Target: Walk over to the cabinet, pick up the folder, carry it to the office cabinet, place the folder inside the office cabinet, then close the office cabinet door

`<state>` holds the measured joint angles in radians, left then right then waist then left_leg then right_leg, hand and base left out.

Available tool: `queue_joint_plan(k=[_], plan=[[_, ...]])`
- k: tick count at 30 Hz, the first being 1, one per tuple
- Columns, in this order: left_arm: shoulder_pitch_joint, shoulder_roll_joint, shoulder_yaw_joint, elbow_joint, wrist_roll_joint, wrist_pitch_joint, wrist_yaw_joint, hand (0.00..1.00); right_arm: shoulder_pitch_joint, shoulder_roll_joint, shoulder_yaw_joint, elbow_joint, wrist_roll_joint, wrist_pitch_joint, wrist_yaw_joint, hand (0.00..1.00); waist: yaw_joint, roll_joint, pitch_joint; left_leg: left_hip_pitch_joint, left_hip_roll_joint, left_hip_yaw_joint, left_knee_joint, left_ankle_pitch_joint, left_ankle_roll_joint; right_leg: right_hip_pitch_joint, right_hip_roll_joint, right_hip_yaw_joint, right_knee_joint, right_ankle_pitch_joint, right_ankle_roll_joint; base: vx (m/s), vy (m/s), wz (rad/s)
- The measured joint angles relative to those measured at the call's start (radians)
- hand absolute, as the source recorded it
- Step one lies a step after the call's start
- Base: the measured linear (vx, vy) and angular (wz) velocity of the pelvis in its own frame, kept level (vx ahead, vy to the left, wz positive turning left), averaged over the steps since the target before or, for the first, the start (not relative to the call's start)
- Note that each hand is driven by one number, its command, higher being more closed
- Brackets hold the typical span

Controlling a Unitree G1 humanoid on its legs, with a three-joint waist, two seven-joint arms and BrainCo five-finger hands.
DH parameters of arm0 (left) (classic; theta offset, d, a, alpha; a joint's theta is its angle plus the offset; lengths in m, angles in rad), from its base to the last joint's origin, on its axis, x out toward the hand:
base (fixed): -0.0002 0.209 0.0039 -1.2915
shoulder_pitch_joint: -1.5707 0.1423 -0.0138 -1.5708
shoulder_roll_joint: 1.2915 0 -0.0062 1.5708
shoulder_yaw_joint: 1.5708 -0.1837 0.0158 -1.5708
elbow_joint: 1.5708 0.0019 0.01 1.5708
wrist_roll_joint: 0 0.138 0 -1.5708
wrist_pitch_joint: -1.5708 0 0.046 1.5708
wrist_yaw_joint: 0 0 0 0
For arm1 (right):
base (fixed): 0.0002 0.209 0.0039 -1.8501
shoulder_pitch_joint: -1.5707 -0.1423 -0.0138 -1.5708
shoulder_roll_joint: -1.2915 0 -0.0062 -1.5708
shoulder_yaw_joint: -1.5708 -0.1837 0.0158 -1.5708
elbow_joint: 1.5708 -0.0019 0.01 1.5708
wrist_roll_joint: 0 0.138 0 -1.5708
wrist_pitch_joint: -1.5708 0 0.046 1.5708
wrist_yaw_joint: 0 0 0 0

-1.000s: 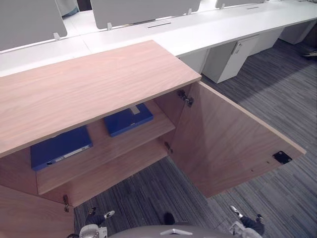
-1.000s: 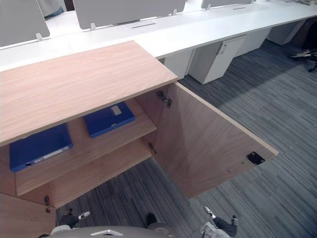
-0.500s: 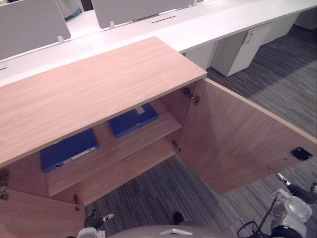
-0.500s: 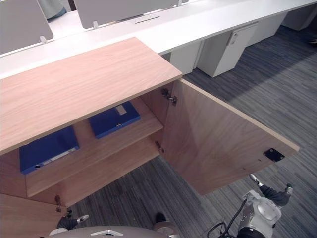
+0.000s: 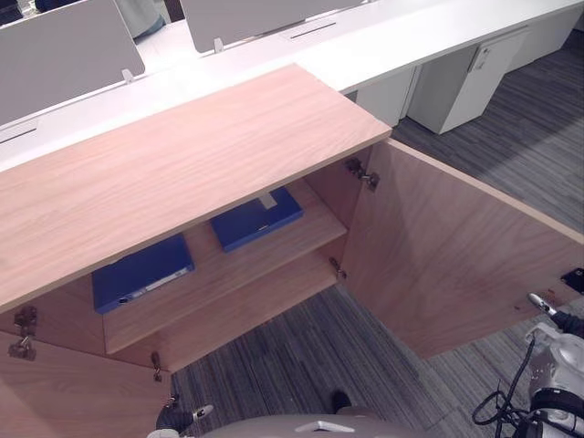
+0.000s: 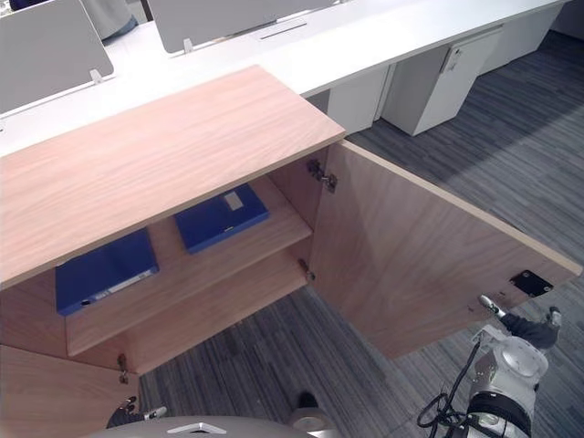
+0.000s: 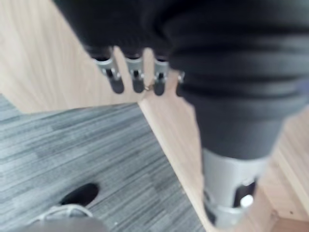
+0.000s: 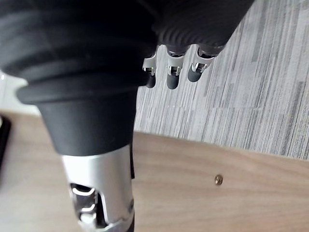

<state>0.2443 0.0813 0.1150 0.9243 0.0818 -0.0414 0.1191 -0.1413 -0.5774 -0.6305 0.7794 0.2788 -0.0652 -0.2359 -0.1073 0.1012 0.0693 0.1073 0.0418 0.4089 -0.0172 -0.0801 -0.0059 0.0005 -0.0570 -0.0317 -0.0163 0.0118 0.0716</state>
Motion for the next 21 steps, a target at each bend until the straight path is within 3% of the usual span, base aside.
queue_joint_plan(k=[9,17,21], plan=[[0.003,0.002,-0.013,-0.002,0.005,-0.003,-0.003,0.00,-0.029,-0.062,0.122,0.052,-0.013,0.001,0.038,0.00,-0.009,0.010,0.016,0.001,0.000,-0.017,0.000,0.002,-0.001,0.022,-0.001,-0.017,-0.028,0.011,-0.001,-0.03,-0.022,0.05],[0.003,0.017,-0.033,-0.011,0.020,-0.005,-0.003,0.00,-0.027,-0.061,0.186,0.049,-0.050,0.001,0.039,0.00,-0.018,-0.004,0.028,-0.001,0.000,-0.020,-0.002,0.012,-0.002,0.035,0.000,-0.022,-0.064,0.035,-0.004,-0.07,-0.040,0.00],[0.005,0.017,-0.036,-0.011,0.022,-0.004,-0.002,0.00,0.036,-0.021,0.184,-0.071,-0.051,0.000,0.036,0.00,-0.028,-0.009,0.031,-0.001,0.001,-0.022,-0.004,0.013,-0.004,0.035,0.004,-0.023,-0.069,0.035,-0.004,-0.05,-0.039,0.00]])
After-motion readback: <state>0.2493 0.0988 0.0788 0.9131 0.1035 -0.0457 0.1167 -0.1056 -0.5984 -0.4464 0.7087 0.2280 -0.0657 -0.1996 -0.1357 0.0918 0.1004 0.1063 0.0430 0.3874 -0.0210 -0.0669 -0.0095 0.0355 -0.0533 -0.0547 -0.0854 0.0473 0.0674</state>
